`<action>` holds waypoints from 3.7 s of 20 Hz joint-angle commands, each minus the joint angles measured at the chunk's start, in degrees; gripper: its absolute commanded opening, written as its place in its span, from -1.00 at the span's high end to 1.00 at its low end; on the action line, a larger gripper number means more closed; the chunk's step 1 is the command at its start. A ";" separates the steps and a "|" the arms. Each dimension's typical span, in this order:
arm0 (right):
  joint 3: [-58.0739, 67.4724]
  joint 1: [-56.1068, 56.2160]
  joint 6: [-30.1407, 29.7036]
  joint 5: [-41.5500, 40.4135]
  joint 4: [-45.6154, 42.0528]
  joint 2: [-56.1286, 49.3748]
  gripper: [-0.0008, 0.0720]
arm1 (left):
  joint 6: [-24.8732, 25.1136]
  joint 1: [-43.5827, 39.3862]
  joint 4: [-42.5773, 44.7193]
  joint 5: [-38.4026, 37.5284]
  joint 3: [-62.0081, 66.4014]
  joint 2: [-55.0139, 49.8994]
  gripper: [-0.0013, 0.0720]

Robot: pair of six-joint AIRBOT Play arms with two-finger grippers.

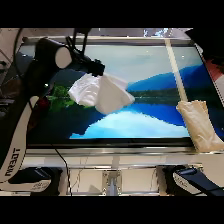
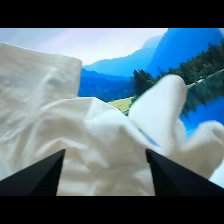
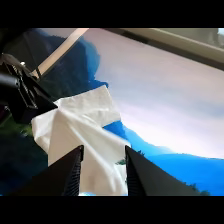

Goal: Fold the shirts.

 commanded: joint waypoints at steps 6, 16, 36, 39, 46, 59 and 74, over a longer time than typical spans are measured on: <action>-4.02 -0.90 0.13 0.39 -34.53 2.25 0.13 | -16.46 9.35 32.04 -2.14 -0.11 -2.40 -0.78; -6.01 -10.43 0.57 5.68 -15.76 -7.54 0.13 | -15.26 35.54 19.65 -4.35 -19.39 -6.40 -0.02; -5.99 -10.29 1.88 6.84 4.61 -17.40 0.13 | 31.78 35.45 -38.86 11.43 -19.37 -20.22 0.55; -6.05 -10.25 1.90 7.89 5.57 -17.90 0.13 | 31.80 35.43 -39.41 11.74 -19.37 -19.96 0.94; -38.45 0.33 -0.09 -7.85 0.04 -18.64 0.03 | 31.76 36.33 -38.05 10.03 -19.34 -14.45 0.94; -52.37 5.16 -2.67 -22.95 6.08 -27.23 -0.14 | 31.56 36.26 -37.05 5.95 -19.34 -11.56 0.94; -9.60 5.16 -4.37 -0.72 9.75 3.02 0.93 | 31.52 42.75 -36.89 6.60 -19.30 39.67 0.94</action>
